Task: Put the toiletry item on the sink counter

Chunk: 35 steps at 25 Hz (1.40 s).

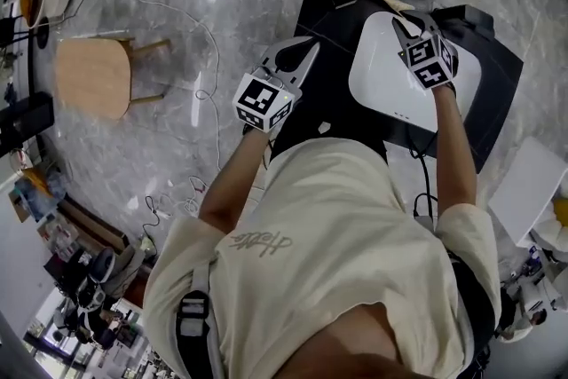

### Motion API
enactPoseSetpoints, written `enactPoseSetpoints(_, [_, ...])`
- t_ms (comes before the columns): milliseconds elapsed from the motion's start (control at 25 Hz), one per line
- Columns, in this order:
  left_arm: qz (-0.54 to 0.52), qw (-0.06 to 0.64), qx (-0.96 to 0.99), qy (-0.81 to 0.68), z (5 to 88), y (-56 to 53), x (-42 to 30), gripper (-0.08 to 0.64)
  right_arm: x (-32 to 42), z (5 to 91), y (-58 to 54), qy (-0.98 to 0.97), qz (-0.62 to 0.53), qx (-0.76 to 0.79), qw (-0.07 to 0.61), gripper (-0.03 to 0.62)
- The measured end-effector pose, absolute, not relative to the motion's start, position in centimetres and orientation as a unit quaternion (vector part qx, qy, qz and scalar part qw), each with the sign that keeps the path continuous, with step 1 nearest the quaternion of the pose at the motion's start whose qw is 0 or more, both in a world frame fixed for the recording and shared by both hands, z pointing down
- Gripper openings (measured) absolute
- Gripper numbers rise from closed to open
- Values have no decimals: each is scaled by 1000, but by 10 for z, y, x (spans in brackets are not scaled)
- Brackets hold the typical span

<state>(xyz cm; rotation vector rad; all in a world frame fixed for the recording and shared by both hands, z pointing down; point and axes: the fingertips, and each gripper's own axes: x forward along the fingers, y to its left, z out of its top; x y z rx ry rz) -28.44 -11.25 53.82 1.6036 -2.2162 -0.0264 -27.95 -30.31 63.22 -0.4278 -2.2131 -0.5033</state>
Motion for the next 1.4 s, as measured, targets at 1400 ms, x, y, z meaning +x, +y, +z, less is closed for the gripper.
enactPoseSetpoints(1400, [-2, 72, 652, -755, 399, -127, -239, 3, -107, 444, -253, -985, 28, -13, 169, -3])
